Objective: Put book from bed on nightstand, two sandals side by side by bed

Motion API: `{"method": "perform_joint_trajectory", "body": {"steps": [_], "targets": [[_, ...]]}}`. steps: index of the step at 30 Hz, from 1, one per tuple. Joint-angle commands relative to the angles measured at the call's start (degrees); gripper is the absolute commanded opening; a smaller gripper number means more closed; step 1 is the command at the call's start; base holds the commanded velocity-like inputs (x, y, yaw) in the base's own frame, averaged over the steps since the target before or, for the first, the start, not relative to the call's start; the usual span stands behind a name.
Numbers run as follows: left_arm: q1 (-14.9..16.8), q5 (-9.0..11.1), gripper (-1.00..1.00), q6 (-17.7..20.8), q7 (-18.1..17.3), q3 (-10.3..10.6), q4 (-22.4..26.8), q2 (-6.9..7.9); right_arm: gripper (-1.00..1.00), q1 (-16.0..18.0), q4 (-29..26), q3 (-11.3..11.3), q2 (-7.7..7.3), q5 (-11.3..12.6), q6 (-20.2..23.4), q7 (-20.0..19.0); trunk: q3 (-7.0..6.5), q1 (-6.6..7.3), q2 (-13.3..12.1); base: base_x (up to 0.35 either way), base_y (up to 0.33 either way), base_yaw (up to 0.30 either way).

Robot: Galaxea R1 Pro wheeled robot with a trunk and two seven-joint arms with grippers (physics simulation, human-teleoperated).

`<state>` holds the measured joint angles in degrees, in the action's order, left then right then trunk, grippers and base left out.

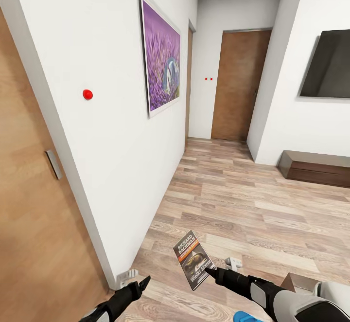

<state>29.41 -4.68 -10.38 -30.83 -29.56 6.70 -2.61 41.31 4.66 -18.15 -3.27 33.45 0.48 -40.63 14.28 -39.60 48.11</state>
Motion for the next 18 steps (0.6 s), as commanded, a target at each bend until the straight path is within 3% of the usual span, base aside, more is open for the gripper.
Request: {"method": "perform_joint_trajectory", "body": {"steps": [1,6,11,18], "targets": [[0.04,-0.51,1.00,-0.38,-0.11,-0.39,-0.03,0.05,-1.00,0.09,0.18,-0.40,0.02,0.62,0.05,-0.32,0.08,-0.01,0.06,0.000,0.000,0.000],[0.04,-0.51,1.00,-0.62,0.79,-0.36,-0.03,0.23,-1.00,0.09,0.18,-0.40,0.02,0.63,0.05,-0.32,0.08,-0.01,0.06,0.000,0.000,0.000],[0.04,-0.59,1.00,-0.68,4.61,-0.26,0.04,0.39,-1.00,0.09,0.18,-0.40,0.02,0.62,0.05,-0.31,0.08,-0.01,0.06,0.000,0.000,0.000],[0.04,-0.68,1.00,-0.75,5.48,-0.15,0.06,0.42,-1.00,0.09,0.18,-0.40,0.02,0.62,0.05,-0.30,0.08,-0.01,0.06,0.000,0.000,0.000]]}}
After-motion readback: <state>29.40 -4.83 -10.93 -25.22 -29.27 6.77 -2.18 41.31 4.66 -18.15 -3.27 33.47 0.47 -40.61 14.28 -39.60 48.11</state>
